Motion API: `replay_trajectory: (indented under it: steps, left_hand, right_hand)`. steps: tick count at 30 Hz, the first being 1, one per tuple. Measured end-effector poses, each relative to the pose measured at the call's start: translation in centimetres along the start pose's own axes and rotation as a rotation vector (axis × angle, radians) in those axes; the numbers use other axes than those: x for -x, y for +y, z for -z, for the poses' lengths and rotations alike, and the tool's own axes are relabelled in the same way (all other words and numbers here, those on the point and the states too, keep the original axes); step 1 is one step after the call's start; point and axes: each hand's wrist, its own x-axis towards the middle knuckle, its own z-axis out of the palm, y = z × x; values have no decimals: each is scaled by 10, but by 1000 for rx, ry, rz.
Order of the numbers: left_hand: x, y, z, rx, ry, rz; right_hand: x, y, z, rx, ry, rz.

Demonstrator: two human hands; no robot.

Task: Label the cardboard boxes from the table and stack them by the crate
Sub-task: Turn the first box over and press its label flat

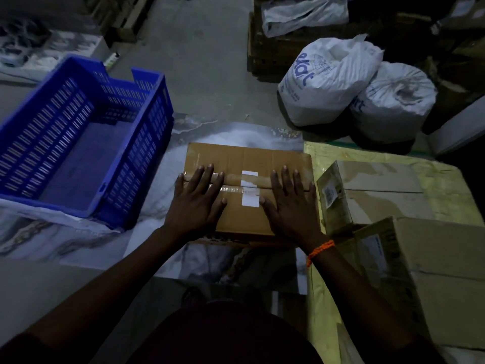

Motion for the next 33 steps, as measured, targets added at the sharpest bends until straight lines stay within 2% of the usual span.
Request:
replay_trajectory:
  steps: [6, 8, 10, 13, 15, 18, 20, 23, 27, 30, 33]
  left_hand:
    - [-3, -1, -1, 45, -3, 16]
    - [-3, 0, 2, 134, 19, 80]
    - [-3, 1, 7, 303, 60, 215]
    - [-10, 2, 26, 666, 59, 521]
    - [-19, -3, 36, 784, 34, 570]
    - [-24, -13, 47, 878, 32, 543]
    - [-26, -15, 50, 900, 62, 540]
    - [-29, -14, 49, 979, 146, 521]
    - [-29, -12, 53, 1112, 336, 446]
    - [-24, -12, 58, 1217, 397, 498]
    - [-16, -13, 53, 1229, 366, 602]
  right_hand:
    - [-3, -2, 1, -8, -14, -8]
    - [-6, -1, 3, -56, -14, -88]
    - [-11, -2, 11, -173, 8, -232]
    - [-27, 1, 27, -431, 21, -451]
    - [-44, 11, 37, -592, -21, -567]
    - [-64, 28, 52, -817, -7, -658]
    - [-67, 35, 57, -893, 30, -670]
    - [-65, 35, 60, -873, 71, -652]
    - [-59, 43, 62, -920, 219, -624]
    - [-42, 40, 65, -981, 294, -640]
    - [-13, 26, 55, -1039, 323, -607]
